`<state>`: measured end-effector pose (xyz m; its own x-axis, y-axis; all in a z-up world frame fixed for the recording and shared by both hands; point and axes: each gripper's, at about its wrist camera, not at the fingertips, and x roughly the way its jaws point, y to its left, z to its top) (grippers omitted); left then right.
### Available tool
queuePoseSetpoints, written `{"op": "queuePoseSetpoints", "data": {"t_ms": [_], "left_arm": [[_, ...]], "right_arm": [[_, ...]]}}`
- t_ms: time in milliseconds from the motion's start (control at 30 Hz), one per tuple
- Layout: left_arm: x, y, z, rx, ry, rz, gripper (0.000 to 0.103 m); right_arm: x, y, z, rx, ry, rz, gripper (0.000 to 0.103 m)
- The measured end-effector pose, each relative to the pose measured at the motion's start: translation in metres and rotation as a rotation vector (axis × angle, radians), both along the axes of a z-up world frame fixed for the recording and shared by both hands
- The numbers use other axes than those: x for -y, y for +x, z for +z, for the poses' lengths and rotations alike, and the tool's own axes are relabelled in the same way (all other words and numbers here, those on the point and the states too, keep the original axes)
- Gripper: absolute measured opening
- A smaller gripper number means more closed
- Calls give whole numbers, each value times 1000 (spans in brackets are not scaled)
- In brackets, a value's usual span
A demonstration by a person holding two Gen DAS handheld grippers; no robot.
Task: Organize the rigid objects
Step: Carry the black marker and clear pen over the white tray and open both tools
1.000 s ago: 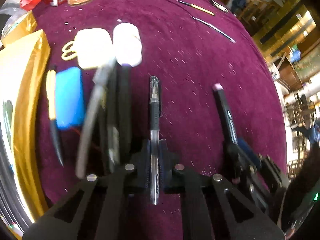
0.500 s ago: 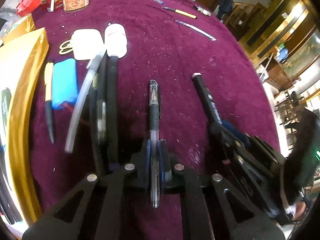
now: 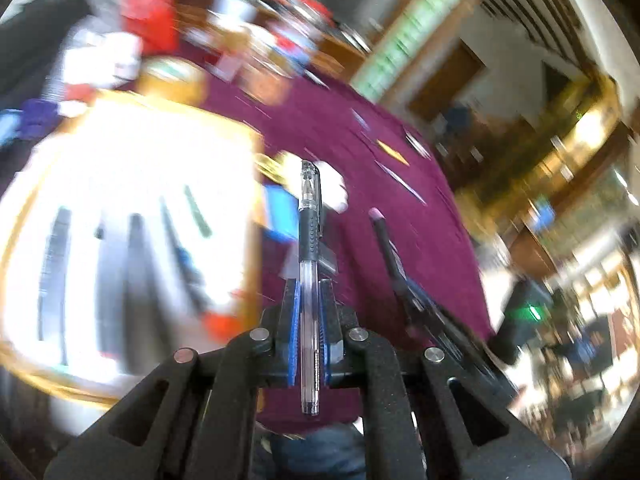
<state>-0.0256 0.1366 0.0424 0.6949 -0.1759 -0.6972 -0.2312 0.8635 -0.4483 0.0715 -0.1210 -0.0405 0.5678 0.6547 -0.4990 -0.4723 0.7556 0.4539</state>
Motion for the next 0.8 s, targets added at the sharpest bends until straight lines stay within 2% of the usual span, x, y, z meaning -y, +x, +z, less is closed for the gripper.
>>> {"op": "queuePoseSetpoints", "data": {"t_ms": [67,267,400,600,700,800], "left_arm": [[-23,-3,2,0,27,80,6],[-65,11,-4,-31,37,164,6],[-85,22,-14,-60,34,188,6],[-107,55,-31,-120,5,195,6],[-121,72,-43,-145,-34,202,6],[-131,89,-58,-195,-31,218,6]], "right_arm": [[-21,-1,5,-8,20,67,13],[-86,12,20,-48,42,240,13],[-122,23,29,-39,-10,267,13],[-176,54,26,-42,-123,286,13],[-202,76,23,-50,-171,300,13],[-223,90,14,-57,-209,322,13]]}}
